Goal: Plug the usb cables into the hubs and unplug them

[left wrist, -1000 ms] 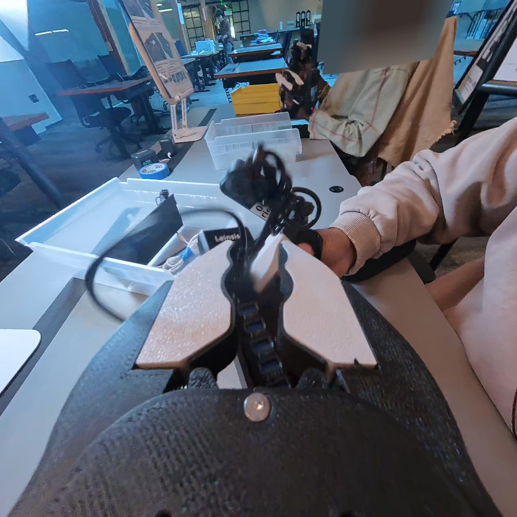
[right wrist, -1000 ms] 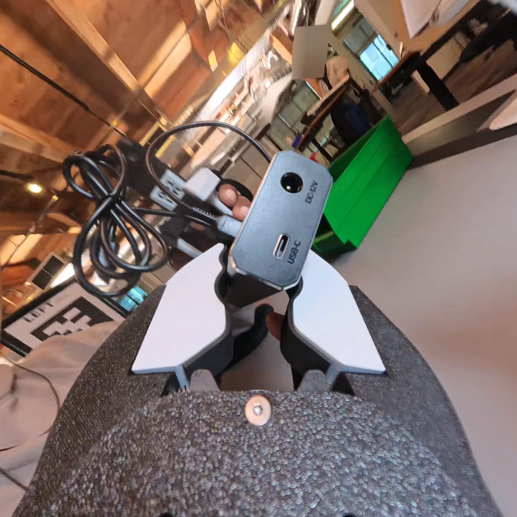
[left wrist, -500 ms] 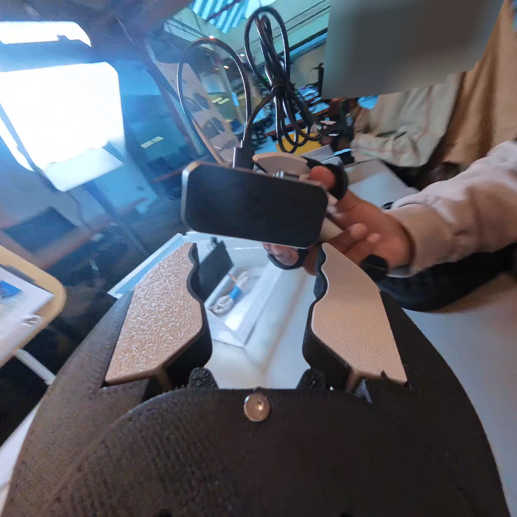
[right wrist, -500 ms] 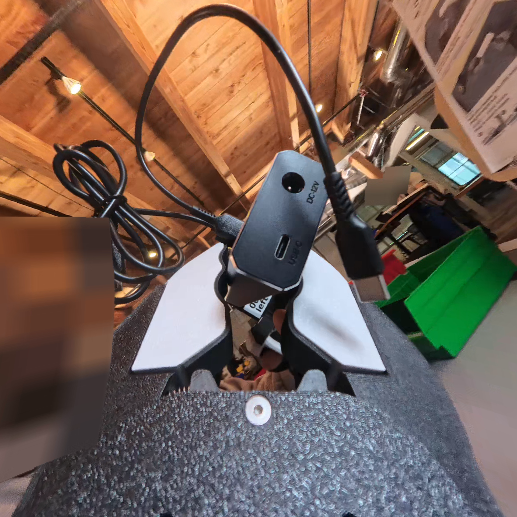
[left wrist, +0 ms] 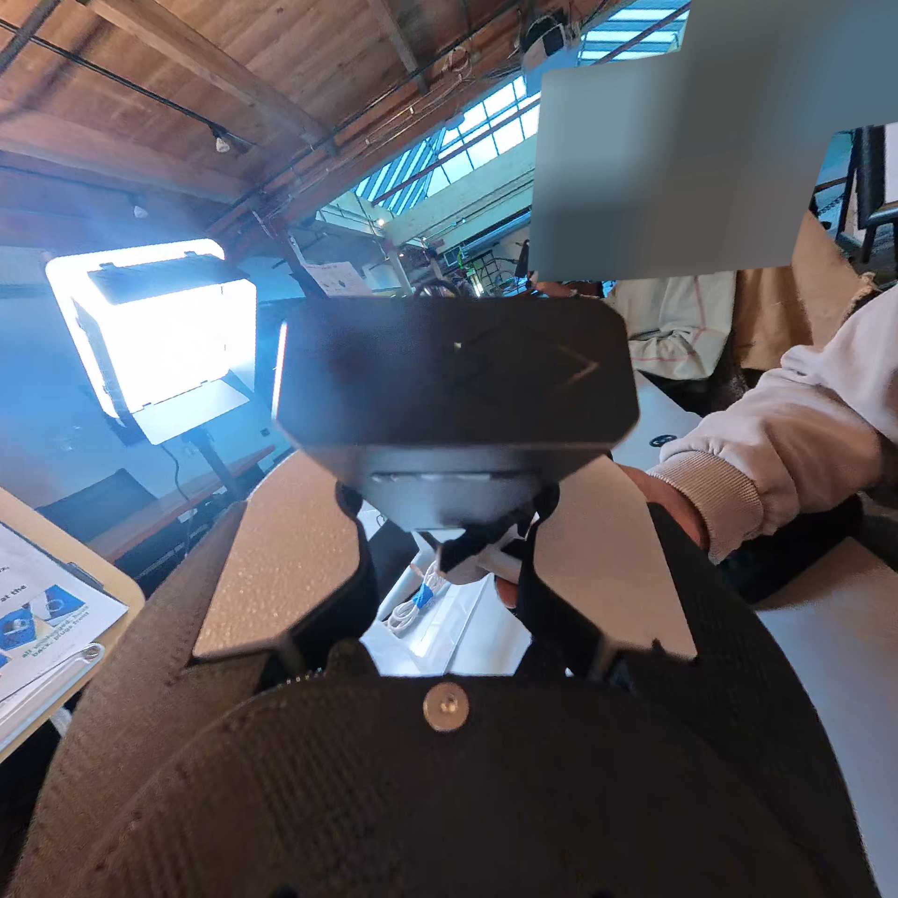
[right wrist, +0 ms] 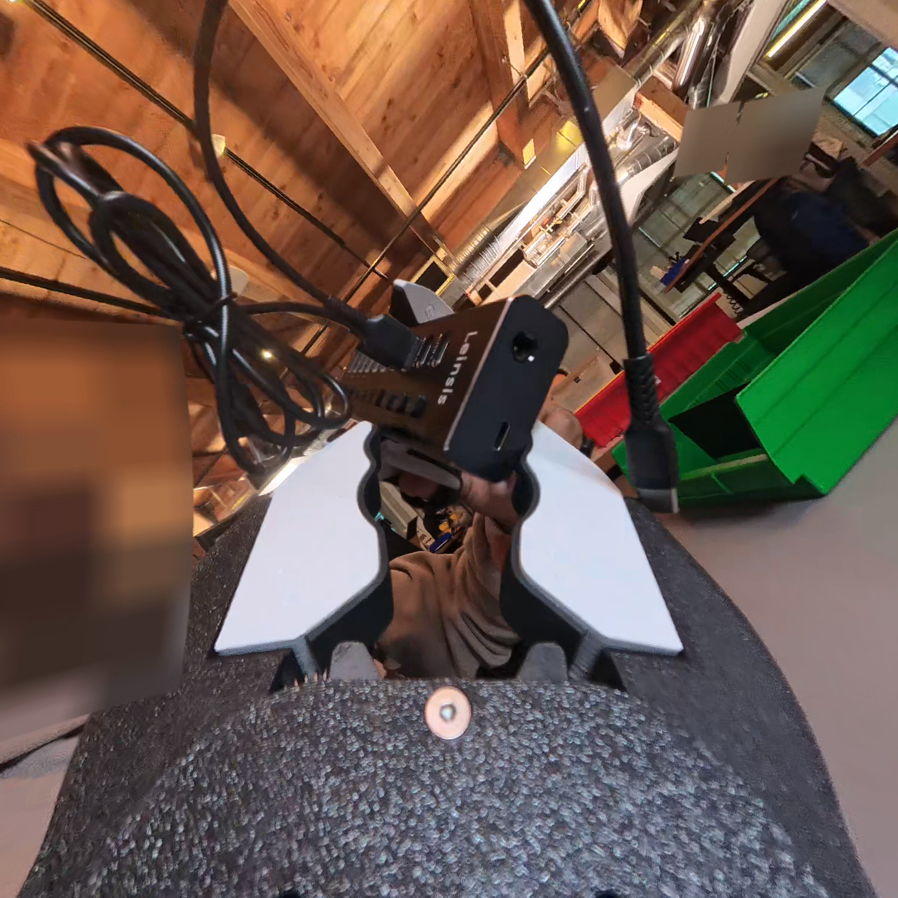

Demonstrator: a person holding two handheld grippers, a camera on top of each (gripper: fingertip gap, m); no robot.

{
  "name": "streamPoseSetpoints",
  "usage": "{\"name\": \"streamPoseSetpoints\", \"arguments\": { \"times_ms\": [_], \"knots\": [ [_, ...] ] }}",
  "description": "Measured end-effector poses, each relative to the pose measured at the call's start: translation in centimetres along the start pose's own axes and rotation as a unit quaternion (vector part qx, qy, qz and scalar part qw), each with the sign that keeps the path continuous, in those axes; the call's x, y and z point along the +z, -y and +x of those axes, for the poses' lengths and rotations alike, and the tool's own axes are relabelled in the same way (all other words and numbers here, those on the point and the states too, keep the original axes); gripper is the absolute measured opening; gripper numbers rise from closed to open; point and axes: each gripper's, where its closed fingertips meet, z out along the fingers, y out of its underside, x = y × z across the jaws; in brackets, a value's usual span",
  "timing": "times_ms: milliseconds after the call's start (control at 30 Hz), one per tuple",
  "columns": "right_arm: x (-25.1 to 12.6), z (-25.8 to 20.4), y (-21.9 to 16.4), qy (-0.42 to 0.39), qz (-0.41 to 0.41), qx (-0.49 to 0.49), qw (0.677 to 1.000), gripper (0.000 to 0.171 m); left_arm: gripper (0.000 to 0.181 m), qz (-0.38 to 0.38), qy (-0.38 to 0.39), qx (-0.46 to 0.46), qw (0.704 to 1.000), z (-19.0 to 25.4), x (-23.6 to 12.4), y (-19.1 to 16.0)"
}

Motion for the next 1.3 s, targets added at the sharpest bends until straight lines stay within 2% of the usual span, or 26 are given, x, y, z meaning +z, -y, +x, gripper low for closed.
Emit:
{"name": "streamPoseSetpoints", "arguments": {
  "times_ms": [167,333,433,500,600,733,800,833,967,1033,1133,1300],
  "knots": [
    [-1.1,2.3,0.4,-0.060,-0.016,-0.032,0.998,0.051,0.071,-0.009,-0.008,-0.004,1.000,-1.5,-2.0,1.8],
    [-3.4,2.9,4.7,-0.098,0.040,-0.081,0.991,0.047,0.071,-0.030,-0.024,-0.006,0.999,-2.1,-3.4,2.3],
    [-4.0,1.4,6.8,-0.139,0.014,-0.208,0.968,0.044,0.071,-0.059,-0.039,0.009,0.997,-1.7,-3.4,1.8],
    [-3.8,-0.3,7.5,-0.182,-0.044,-0.347,0.919,0.040,0.071,-0.088,-0.052,0.016,0.995,-1.4,-3.3,0.6],
    [-2.2,-2.3,7.5,-0.239,-0.159,-0.512,0.810,0.039,0.071,-0.149,-0.076,0.017,0.986,-1.0,-3.3,-2.3],
    [0.3,-0.5,3.1,-0.244,-0.379,-0.561,0.694,0.040,0.071,-0.175,-0.096,-0.016,0.980,-0.7,-3.2,-4.7],
    [1.4,1.7,1.6,-0.242,-0.440,-0.586,0.636,0.038,0.071,-0.176,-0.105,-0.030,0.978,-0.5,-3.5,-5.0],
    [1.9,2.7,0.7,-0.232,-0.463,-0.585,0.624,0.035,0.071,-0.180,-0.108,-0.030,0.977,-0.5,-3.6,-5.1],
    [2.9,5.6,-1.4,-0.215,-0.508,-0.571,0.608,0.029,0.071,-0.188,-0.112,-0.024,0.976,-0.5,-4.5,-4.8],
    [3.3,6.4,-1.6,-0.216,-0.504,-0.577,0.606,0.030,0.071,-0.187,-0.115,-0.028,0.975,-0.6,-4.8,-4.8],
    [3.7,6.2,-2.6,-0.187,-0.494,-0.564,0.636,0.016,0.071,-0.194,-0.124,-0.029,0.973,-0.3,-4.8,-5.4],
    [3.3,6.5,-2.9,-0.177,-0.488,-0.548,0.656,0.016,0.071,-0.187,-0.129,-0.040,0.973,-0.1,-4.6,-5.8]
  ]
}}
